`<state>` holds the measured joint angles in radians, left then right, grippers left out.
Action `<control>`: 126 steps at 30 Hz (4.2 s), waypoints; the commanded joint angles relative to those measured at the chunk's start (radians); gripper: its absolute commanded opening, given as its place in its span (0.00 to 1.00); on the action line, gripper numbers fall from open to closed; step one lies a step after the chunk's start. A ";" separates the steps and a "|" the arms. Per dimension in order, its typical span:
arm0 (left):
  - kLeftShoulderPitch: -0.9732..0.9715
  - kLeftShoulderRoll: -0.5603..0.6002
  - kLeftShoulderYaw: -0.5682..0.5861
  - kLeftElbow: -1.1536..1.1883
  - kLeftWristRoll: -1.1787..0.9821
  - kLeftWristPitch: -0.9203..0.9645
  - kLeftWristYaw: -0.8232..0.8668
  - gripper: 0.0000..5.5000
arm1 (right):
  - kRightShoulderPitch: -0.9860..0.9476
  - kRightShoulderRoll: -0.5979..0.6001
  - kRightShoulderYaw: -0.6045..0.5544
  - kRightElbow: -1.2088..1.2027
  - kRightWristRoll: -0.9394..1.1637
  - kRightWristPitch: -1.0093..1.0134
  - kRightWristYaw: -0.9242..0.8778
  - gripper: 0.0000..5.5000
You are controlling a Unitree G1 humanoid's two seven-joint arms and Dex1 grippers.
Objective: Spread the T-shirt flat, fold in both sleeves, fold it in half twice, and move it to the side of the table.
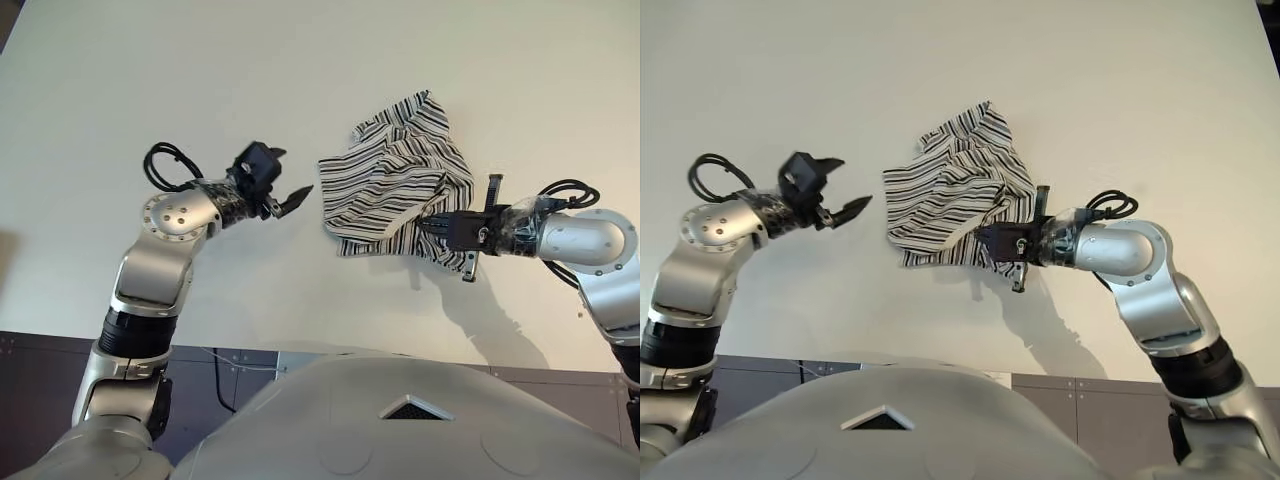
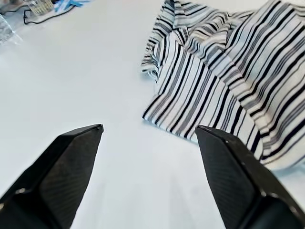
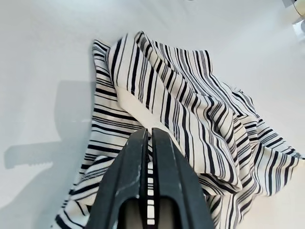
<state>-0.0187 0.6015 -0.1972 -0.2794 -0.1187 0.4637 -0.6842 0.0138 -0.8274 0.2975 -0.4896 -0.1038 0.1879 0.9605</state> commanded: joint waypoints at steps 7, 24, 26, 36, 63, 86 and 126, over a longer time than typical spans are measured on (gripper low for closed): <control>-0.191 -0.060 -0.096 0.216 0.054 -0.155 -0.089 0.65 | 0.025 -0.054 0.149 0.202 -0.260 -0.241 -0.025 0.02; -0.307 0.034 -0.240 0.880 0.261 -0.458 -0.181 0.65 | -0.162 -0.217 0.100 0.430 -0.192 -0.514 0.179 0.02; -0.280 0.059 -0.216 0.874 0.238 -0.463 -0.173 0.65 | -0.229 -0.209 0.098 0.542 -0.231 -0.561 0.150 0.02; -0.071 0.167 -0.030 0.649 0.104 -0.436 -0.120 0.65 | -0.425 -0.055 -0.020 0.826 -0.169 -0.568 -0.140 0.02; -0.171 -0.010 -0.156 0.548 0.301 -0.421 0.071 0.65 | -0.210 0.078 0.314 0.494 -0.355 -0.211 -0.189 0.02; -0.135 0.185 -0.194 0.488 0.572 -0.672 0.069 0.37 | -0.256 0.126 0.223 0.652 -0.378 -0.287 -0.246 0.02; -0.084 0.191 -0.192 0.575 1.017 -1.123 0.902 0.38 | -0.251 0.129 0.200 0.711 -0.406 -0.345 -0.262 0.02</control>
<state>-0.1067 0.7642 -0.3617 0.2976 0.8489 -0.6225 0.1897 -0.2835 -0.6818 0.4776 0.1855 -0.4695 -0.1882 0.6706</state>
